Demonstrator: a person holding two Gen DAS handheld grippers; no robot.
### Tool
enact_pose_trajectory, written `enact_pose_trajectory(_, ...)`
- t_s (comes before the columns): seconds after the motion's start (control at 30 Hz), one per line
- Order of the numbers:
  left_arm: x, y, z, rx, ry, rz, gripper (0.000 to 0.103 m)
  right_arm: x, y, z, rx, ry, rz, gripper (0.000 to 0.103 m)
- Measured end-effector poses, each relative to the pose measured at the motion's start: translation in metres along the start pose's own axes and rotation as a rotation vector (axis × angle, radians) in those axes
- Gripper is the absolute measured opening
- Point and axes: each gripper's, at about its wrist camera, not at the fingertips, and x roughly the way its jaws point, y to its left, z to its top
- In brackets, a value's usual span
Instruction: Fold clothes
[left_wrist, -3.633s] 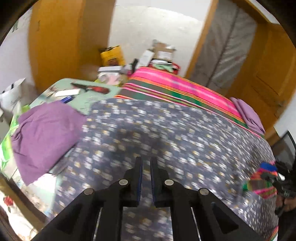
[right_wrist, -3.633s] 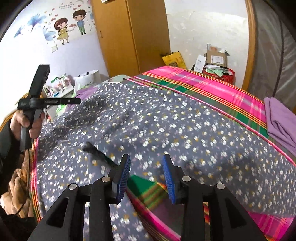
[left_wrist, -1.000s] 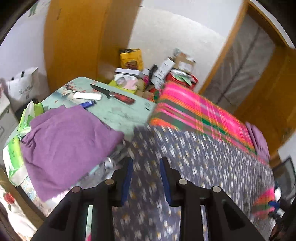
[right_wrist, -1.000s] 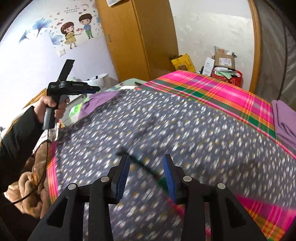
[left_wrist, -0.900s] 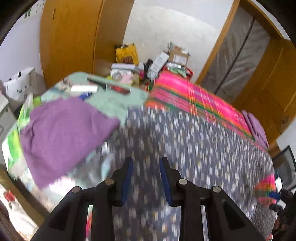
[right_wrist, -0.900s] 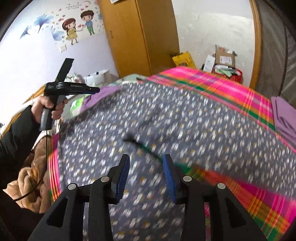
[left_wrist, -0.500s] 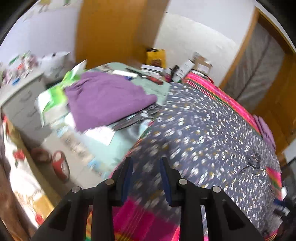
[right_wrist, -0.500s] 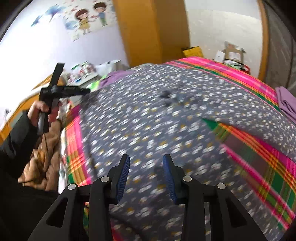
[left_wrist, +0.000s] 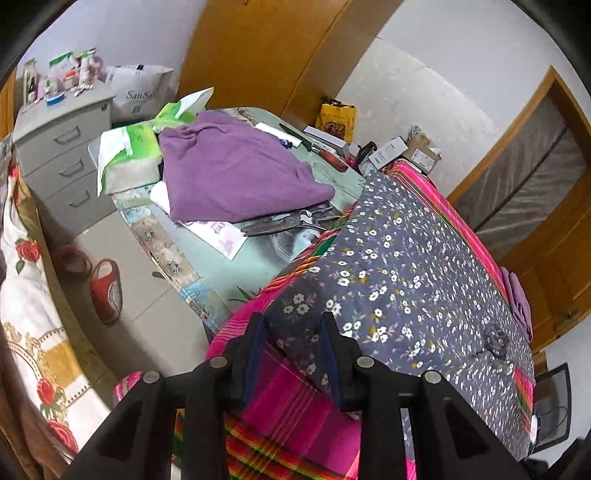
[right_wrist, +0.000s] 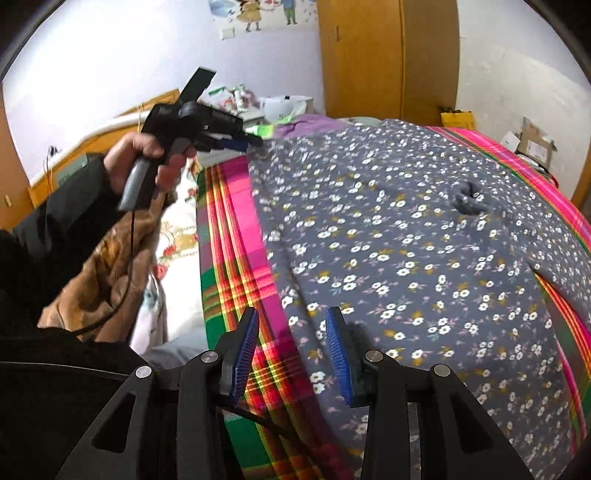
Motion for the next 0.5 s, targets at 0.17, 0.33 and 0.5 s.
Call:
enact_pose_trajectory(0.17,0.001,-0.002,-0.002,0.004,-0.027,0.017,0.022,0.01,0.004,-0.002,-0.032,0.034,-0.051,0.032)
enact_pose_trajectory(0.33,-0.004,-0.003,-0.001,-0.006,-0.048,0.008,0.011,0.009,0.005,-0.001,-0.054,0.034,-0.1,0.004)
enact_pose_trajectory(0.5,-0.02,-0.001,0.004,-0.018,-0.095,-0.013,0.008,-0.003,0.008,0.002,-0.07,0.0,-0.093,0.003)
